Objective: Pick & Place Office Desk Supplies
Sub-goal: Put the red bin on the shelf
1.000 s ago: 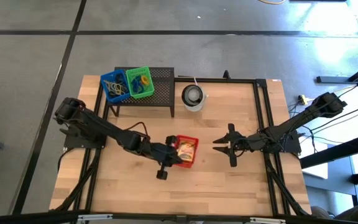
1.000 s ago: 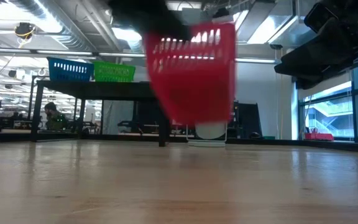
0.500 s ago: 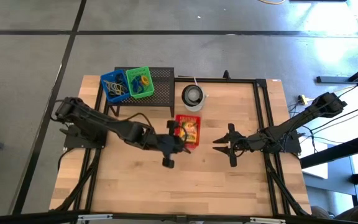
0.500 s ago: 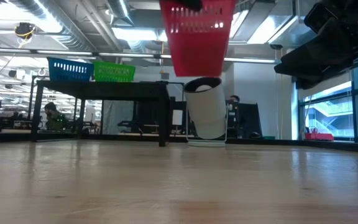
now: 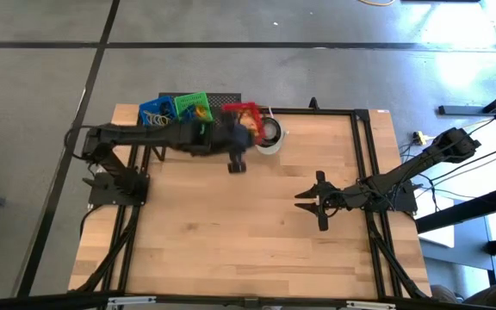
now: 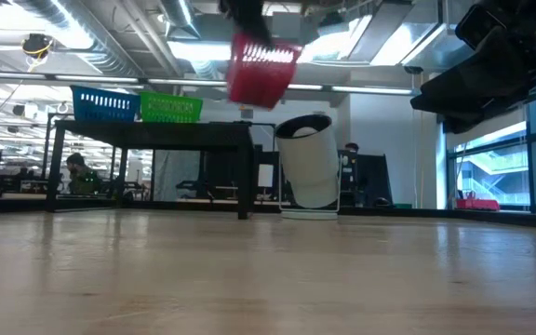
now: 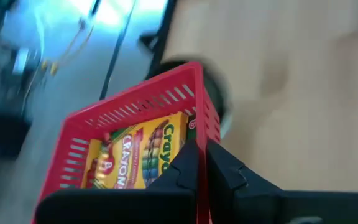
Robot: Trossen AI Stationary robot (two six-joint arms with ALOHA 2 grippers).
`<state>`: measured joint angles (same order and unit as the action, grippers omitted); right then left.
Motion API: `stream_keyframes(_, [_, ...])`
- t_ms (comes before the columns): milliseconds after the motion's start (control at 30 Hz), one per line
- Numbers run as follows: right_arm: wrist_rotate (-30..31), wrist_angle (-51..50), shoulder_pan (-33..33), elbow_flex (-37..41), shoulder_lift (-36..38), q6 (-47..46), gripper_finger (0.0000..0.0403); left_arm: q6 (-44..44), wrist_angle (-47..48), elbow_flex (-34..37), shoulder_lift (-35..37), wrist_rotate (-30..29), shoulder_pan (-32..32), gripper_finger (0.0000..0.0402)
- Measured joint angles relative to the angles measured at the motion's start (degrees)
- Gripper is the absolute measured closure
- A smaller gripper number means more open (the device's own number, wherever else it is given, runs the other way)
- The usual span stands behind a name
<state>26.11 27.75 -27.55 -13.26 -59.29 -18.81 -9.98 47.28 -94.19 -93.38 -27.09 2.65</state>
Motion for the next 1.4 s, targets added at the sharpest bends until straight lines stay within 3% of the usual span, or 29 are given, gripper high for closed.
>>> stream_keyframes(100, [0.0,0.0,0.0,0.0,0.0,0.0,0.0273,1.1,2.7,0.0,0.0,0.7,4.8,0.0398])
stream_keyframes(333, [0.0,0.0,0.0,0.0,0.0,0.0,0.0273,1.1,3.6,0.0,0.0,8.5,12.0,0.0398])
stream_keyframes(833, [0.0,0.0,0.0,0.0,0.0,0.0,0.0273,0.2,6.4,0.4,-0.3,14.8,14.9,0.0395])
stream_keyframes(1100, [-0.2,0.0,0.0,0.0,0.0,0.0,0.0273,-1.0,2.5,8.3,-0.2,13.5,15.1,0.0394])
stream_keyframes(1400, [-0.2,0.0,0.0,0.0,0.0,0.0,0.0273,-5.0,0.9,9.1,0.0,11.0,15.1,0.0393])
